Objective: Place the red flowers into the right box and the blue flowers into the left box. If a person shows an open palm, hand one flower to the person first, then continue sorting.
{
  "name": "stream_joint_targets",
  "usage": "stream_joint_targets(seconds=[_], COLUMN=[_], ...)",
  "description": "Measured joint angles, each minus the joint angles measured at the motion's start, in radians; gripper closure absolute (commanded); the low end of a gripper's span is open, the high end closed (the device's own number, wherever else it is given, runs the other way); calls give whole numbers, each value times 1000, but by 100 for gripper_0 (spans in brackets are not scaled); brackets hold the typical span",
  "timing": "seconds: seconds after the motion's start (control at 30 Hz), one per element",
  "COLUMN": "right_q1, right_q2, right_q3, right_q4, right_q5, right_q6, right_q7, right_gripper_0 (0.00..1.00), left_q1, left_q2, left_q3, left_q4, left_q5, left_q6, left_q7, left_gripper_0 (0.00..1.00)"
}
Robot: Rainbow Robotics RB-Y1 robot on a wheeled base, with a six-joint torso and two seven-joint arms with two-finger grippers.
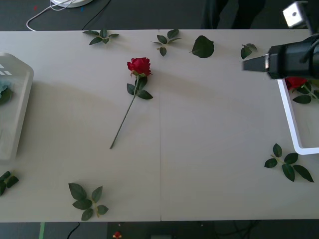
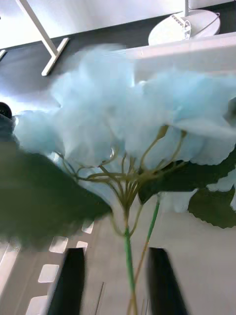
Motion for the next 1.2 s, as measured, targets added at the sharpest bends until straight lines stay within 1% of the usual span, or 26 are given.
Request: stream_joint_targets(seconds=[0.07,0.2,0.3,0.37,0.47,0.57,0.63,0.8,0.93,1.03,1.2], right_q1=[8,10,13,18,27,40,47,63,68,70,72], right_q2=[10,38,57,68,82,87,87,87,87,87,87], right_q3=[-1,-2,-2,-2,-1,9,25,68,81,82,83], right_q4=[-32,-37,-37,-37,-37,-37,-37,-37,-37,-38,-38], right_q5=[-68,-270,-362,-411,-466,-517,-556,-618,-627,-627,-627], right_q6=[0,0,0,0,0,-6,-20,-38,-38,-38,-38], right_q7=[52,219,311,374,497,589,614,689,707,707,707], right_gripper_0=[0,0,0,0,0,0,0,0,0,0,0], left_q1=[0,0,-5,-18,-52,-95,-127,-208,-252,-265,-294], left_q2=[0,0,0,0,1,1,1,1,1,1,4], left_q3=[0,-1,-1,-1,0,25,65,191,215,169,-16], left_q4=[1,2,2,1,-15,-69,-118,-260,-359,-432,-514], left_q5=[0,3,11,22,38,53,76,93,99,138,186], left_q6=[0,-1,3,42,184,378,536,841,989,1024,1025], left_q7=[0,0,0,0,0,0,0,0,18,125,593], left_gripper_0=[0,0,0,0,0,0,0,0,0,0,0])
